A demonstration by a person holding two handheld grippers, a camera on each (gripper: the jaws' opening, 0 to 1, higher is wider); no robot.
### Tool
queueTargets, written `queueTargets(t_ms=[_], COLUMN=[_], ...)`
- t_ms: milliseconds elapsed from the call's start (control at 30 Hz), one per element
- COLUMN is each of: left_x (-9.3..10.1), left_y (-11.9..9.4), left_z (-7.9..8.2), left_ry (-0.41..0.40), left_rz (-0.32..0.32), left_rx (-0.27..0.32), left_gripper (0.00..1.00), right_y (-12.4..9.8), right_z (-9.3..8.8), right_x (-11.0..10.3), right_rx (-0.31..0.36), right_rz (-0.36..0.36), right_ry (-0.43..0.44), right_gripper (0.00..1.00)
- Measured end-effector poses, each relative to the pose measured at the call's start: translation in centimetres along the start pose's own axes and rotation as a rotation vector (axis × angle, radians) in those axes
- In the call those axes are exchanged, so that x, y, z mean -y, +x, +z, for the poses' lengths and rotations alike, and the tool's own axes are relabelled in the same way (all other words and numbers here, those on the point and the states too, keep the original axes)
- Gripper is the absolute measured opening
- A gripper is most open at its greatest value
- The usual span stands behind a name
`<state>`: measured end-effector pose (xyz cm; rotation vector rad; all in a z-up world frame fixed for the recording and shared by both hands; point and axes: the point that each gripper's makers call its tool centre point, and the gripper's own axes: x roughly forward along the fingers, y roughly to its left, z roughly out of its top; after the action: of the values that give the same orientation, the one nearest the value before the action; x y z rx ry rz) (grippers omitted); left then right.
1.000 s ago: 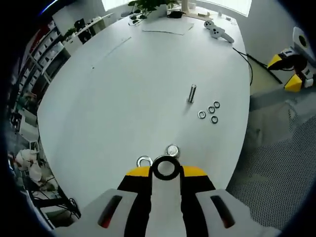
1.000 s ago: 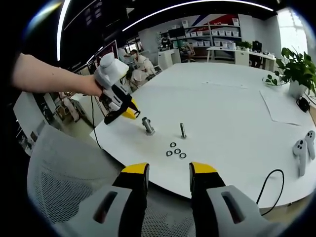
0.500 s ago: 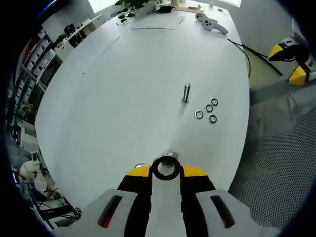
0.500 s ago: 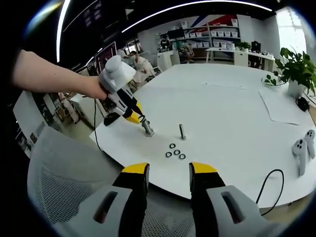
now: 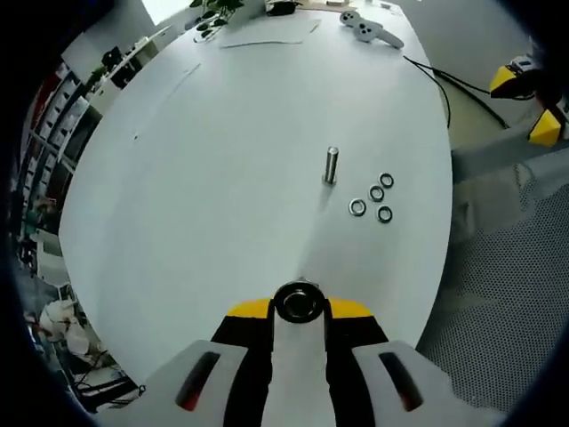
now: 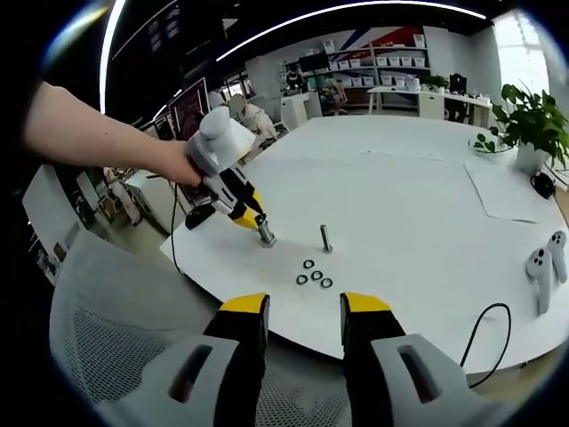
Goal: Place the washer onto the threaded stud by aligning its center hole with the stud, sliding it down to the base, and recovering from edge contact or off-axis alignment until the washer reaches the visible bottom stop.
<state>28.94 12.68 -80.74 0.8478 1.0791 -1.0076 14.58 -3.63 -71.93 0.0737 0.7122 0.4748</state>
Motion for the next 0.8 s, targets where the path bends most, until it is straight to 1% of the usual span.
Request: queueTargets(t_ms=[100, 200, 400, 633, 700, 800], left_x=[0.2, 0.6, 0.5, 0.4, 0.6, 0.7], left_y=[0.4, 0.9, 2.4, 4.2, 4.5, 4.3], left_z=[-0.1, -0.3, -0.8, -1.2, -1.3, -1.0], left_ry=[-0.004, 0.042, 0.036, 0.052, 0.059, 0.063], left_rz=[-0.009, -0.010, -0.015, -0.020, -0.021, -0.017], left_rx=[-0.016, -0.039, -0.077, -0.111, -0.122, -0.124], left_gripper=[0.19, 0.19, 0.19, 0.19, 0.19, 0.20], right_y=[0.0, 0.0, 0.0, 0.0, 0.0, 0.1], right_z=[0.0, -0.1, -0.1, -0.3, -0.2, -0.4], right_x=[0.0, 0.0, 0.1, 0.4, 0.5, 0.4], right_rx=[0.001, -0.005, -0.008, -0.015, -0.012, -0.023], right_rz=[-0.001, -0.001, -0.004, -0.009, -0.013, -0.010], right_ry=[0.005, -0.001, 0.002, 0.004, 0.010, 0.001], right_gripper=[0.34, 0.34, 0.34, 0.34, 0.34, 0.34])
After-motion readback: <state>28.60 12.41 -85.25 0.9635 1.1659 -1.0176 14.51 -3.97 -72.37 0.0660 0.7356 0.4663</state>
